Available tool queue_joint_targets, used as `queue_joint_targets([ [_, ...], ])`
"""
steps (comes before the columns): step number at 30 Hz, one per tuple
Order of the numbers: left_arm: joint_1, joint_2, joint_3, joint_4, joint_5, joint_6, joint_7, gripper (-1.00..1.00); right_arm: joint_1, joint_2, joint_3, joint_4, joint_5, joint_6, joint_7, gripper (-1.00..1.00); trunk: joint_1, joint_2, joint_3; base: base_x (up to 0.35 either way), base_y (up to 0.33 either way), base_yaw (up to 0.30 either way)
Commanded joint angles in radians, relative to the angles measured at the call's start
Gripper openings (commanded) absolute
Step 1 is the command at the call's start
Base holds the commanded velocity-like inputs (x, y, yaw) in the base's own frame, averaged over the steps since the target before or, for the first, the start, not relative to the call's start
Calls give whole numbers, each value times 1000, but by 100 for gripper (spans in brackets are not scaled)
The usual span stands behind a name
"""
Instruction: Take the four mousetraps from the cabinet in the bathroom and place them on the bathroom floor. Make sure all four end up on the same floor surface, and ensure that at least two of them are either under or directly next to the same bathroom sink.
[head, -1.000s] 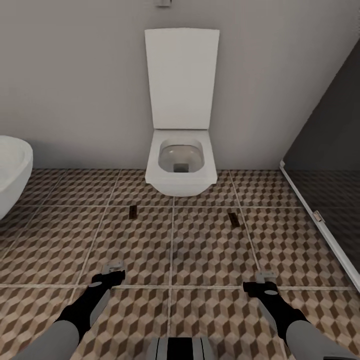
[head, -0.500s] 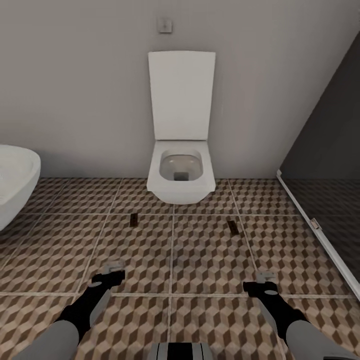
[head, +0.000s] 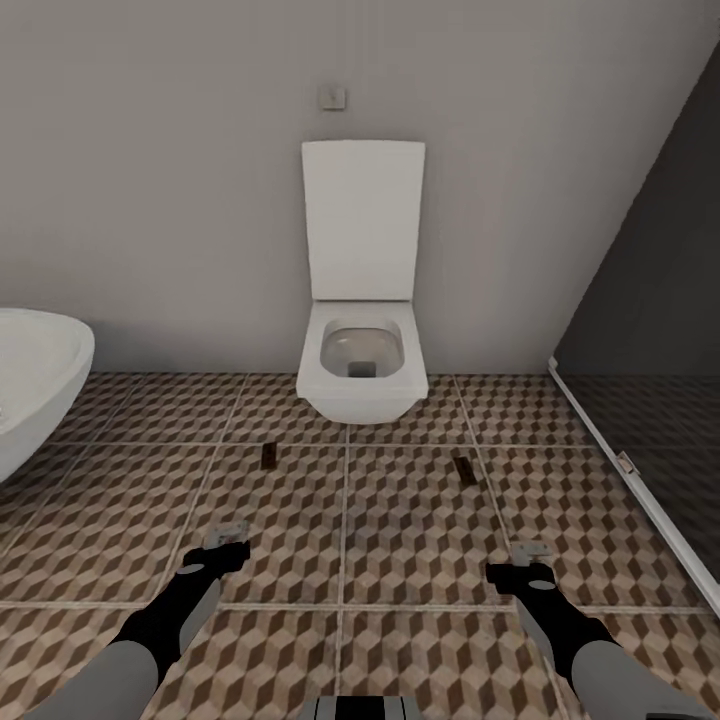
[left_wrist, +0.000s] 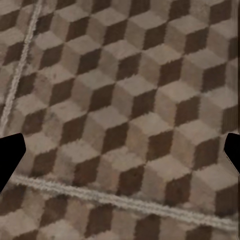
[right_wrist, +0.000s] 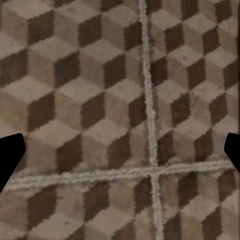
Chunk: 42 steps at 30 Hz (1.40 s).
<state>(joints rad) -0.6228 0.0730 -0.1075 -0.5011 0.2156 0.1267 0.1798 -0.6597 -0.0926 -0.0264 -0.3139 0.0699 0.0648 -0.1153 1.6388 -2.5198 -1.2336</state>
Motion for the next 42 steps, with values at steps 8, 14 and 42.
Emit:
queue_joint_targets([
  [8,0,1,-9,-2,10,5,8,100,0,1,-2,-2,8,3,-1,100,-4,2,30,0,0,0],
  [14,0,1,-9,-2,10,5,8,100,0,1,-2,-2,8,2,-1,100,-6,3,53,0,0,0],
  [42,0,1,-9,-2,10,5,7,100,0,1,-3,-2,8,1,-1,100,-19,10,162,0,0,0],
])
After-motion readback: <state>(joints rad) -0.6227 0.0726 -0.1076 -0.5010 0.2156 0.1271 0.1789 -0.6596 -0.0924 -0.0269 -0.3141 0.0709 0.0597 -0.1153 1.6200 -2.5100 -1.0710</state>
